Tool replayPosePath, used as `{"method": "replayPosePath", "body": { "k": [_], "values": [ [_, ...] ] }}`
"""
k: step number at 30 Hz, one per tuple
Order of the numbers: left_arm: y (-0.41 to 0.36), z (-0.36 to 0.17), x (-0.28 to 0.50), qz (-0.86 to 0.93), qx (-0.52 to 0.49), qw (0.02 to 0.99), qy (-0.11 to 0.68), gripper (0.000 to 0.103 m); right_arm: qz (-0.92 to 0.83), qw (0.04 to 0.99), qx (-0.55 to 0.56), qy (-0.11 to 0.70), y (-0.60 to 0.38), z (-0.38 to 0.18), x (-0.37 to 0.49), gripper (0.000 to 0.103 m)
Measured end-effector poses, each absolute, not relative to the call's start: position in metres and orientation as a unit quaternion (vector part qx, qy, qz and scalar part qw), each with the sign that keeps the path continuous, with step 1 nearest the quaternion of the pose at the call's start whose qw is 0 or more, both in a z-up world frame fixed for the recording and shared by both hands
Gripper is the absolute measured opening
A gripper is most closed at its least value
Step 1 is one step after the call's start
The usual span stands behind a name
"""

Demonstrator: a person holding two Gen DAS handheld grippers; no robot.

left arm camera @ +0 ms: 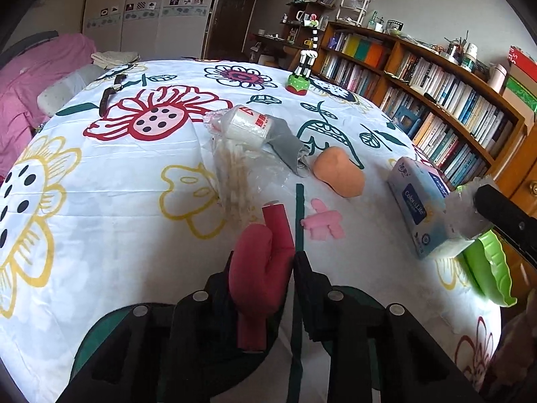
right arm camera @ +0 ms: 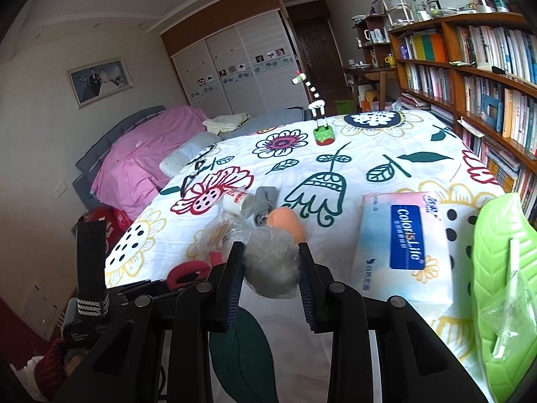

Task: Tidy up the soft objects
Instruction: 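Carry the clear stuffing bag with the right tool into the green bowl and open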

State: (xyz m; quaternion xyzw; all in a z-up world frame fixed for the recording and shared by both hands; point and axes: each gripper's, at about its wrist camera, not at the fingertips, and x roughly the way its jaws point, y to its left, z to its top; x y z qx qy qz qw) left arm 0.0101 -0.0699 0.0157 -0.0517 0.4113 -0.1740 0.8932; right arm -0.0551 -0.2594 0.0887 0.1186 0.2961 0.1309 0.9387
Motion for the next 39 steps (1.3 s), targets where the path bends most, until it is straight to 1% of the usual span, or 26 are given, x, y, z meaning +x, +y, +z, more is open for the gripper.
{"method": "replayPosePath", "body": {
  "k": [7,15,28,32,35,39],
  "values": [
    [-0.080,0.037,-0.001,-0.191,-0.042,0.900,0.389,0.033,0.114,0.944,0.123,0.286,-0.277,0.094,-0.067,0.032],
    [-0.109,0.052,-0.006,-0.227,-0.021,0.900,0.372,0.033,0.072,0.949,0.134,0.278,-0.311,0.098,-0.084,0.032],
    [-0.165,0.074,-0.014,-0.283,0.016,0.893,0.350,0.033,-0.044,0.950,0.147,0.272,-0.396,0.096,-0.126,0.032],
    [-0.183,0.077,-0.016,-0.299,0.026,0.888,0.348,0.033,-0.076,0.941,0.168,0.283,-0.421,0.086,-0.136,0.033],
    [-0.196,0.080,-0.019,-0.310,0.035,0.886,0.344,0.033,-0.095,0.936,0.180,0.289,-0.435,0.080,-0.143,0.041],
    [-0.211,0.085,-0.021,-0.323,0.044,0.883,0.338,0.033,-0.121,0.931,0.188,0.288,-0.454,0.076,-0.153,0.041]
  ]
}}
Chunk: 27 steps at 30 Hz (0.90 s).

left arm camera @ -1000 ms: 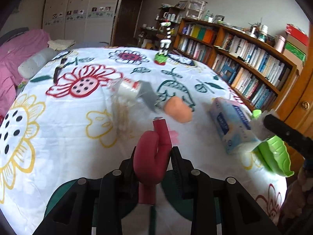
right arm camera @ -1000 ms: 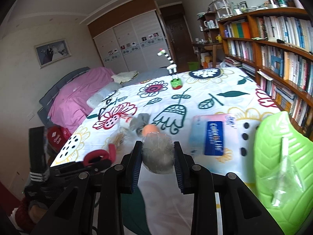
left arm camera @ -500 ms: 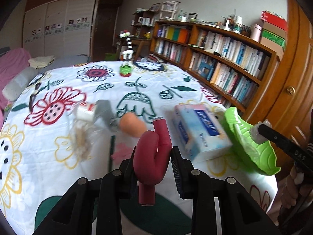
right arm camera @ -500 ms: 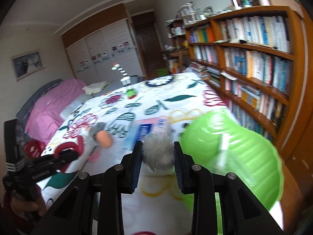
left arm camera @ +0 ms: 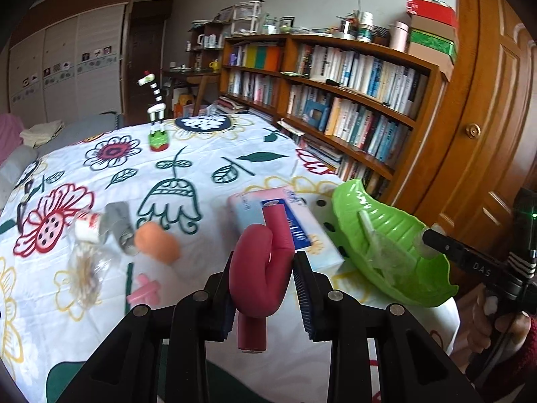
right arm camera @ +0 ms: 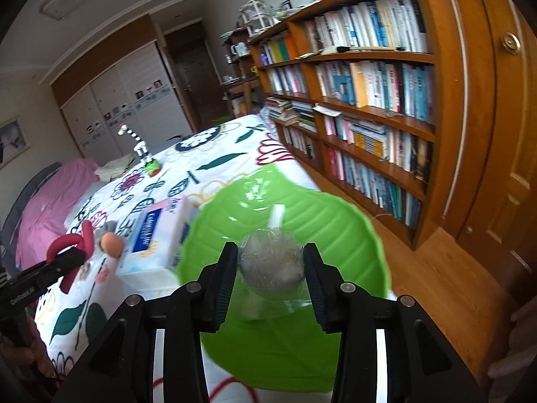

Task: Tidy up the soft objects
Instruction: 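Carry the clear stuffing bag with the right tool into the green bowl and open, then lower the pink foam tube with the left tool into the bowl and open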

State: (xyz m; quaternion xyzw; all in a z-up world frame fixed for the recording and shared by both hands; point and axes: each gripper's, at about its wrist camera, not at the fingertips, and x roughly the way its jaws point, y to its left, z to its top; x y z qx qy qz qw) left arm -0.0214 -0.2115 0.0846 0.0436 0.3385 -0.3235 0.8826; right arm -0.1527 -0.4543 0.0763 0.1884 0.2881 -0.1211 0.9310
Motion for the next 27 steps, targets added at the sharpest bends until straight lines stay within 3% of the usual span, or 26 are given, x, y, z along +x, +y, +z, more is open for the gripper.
{"method": "replayPosePath", "body": {
  "k": [6,12,27],
  "values": [
    [-0.230,0.088,-0.026,-0.339,0.055,0.878,0.334,0.033,-0.135,0.928,0.193,0.290,-0.469,0.071,-0.160,0.043],
    [-0.243,0.091,-0.029,-0.352,0.063,0.874,0.329,0.033,-0.134,0.928,0.197,0.286,-0.471,0.070,-0.161,0.058],
    [-0.288,0.093,-0.038,-0.400,0.081,0.853,0.327,0.033,-0.157,0.930,0.198,0.267,-0.481,0.070,-0.173,0.058]
  ]
}}
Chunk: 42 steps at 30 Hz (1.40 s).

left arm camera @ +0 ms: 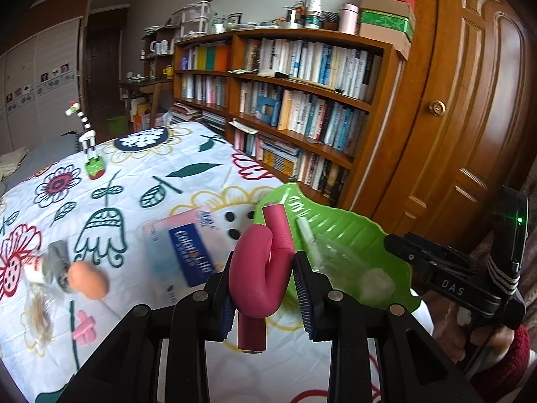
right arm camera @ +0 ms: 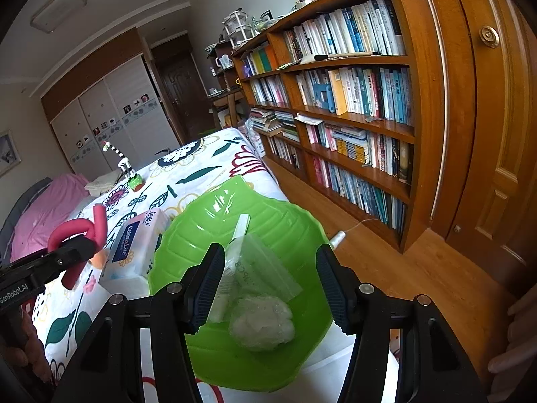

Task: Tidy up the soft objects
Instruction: 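Lower the pink foam tube with the left tool into the bowl and open, then move both tools back toward the items left on the bed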

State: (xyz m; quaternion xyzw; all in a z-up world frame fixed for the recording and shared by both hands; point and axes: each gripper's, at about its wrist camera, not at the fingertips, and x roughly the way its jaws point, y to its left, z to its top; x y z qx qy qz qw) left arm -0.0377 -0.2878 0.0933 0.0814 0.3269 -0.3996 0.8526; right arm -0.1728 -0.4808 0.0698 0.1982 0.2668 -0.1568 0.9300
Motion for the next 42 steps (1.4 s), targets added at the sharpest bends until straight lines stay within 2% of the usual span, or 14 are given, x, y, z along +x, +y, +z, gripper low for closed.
{"method": "replayPosePath", "body": {
  "k": [14,15,17,18,19,31,36,42],
  "values": [
    [-0.339,0.072,-0.038,-0.457,0.092,0.807,0.362,0.034,-0.167,0.930,0.198,0.262,-0.485,0.070,-0.176,0.058],
    [-0.340,0.071,-0.038,-0.460,0.091,0.804,0.365,0.039,-0.170,0.929,0.197,0.262,-0.485,0.070,-0.176,0.058],
    [-0.342,0.068,-0.038,-0.464,0.089,0.801,0.367,0.071,-0.172,0.929,0.199,0.262,-0.487,0.068,-0.177,0.058],
    [-0.342,0.067,-0.038,-0.463,0.086,0.803,0.365,0.092,-0.172,0.928,0.200,0.261,-0.488,0.068,-0.178,0.058],
    [-0.339,0.068,-0.039,-0.461,0.080,0.808,0.358,0.095,-0.174,0.928,0.199,0.261,-0.488,0.068,-0.179,0.058],
    [-0.332,0.071,-0.041,-0.434,0.101,0.827,0.344,0.095,-0.179,0.928,0.198,0.259,-0.491,0.065,-0.176,0.058],
    [-0.323,0.072,-0.036,-0.421,0.093,0.832,0.348,0.100,-0.174,0.930,0.195,0.258,-0.487,0.064,-0.175,0.058],
    [-0.309,0.074,-0.030,-0.407,0.079,0.839,0.352,0.101,-0.167,0.931,0.191,0.261,-0.479,0.065,-0.173,0.058]
  ]
}}
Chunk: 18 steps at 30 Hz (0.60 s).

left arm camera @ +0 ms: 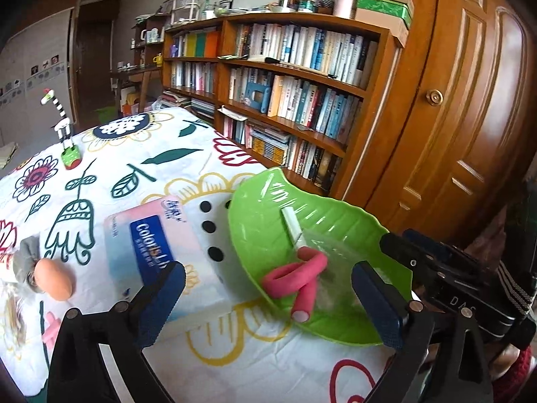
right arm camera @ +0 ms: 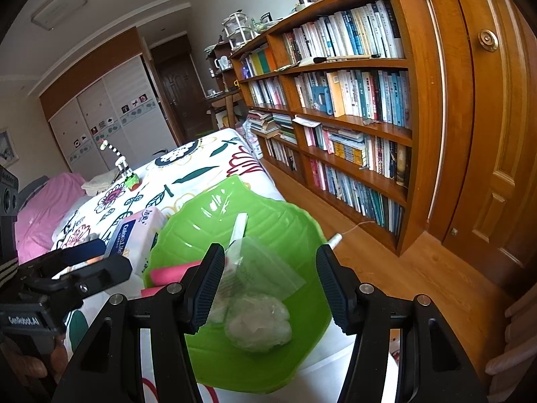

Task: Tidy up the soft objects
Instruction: 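Move both tools back toward the items left on the bed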

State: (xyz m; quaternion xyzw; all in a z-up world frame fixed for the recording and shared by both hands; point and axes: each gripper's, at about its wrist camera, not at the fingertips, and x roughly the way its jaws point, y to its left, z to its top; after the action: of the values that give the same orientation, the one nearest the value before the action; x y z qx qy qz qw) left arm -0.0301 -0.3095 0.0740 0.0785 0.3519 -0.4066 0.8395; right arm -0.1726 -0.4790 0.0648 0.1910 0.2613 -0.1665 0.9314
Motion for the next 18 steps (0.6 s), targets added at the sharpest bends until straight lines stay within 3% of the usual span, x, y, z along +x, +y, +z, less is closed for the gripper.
{"method": "replayPosePath", "body": {
  "k": [18],
  "values": [
    [-0.246,0.073,-0.004,-0.344,0.026,0.863,0.368,0.103,-0.137,0.937,0.179,0.267,-0.454,0.071,-0.157,0.058]
  ]
}}
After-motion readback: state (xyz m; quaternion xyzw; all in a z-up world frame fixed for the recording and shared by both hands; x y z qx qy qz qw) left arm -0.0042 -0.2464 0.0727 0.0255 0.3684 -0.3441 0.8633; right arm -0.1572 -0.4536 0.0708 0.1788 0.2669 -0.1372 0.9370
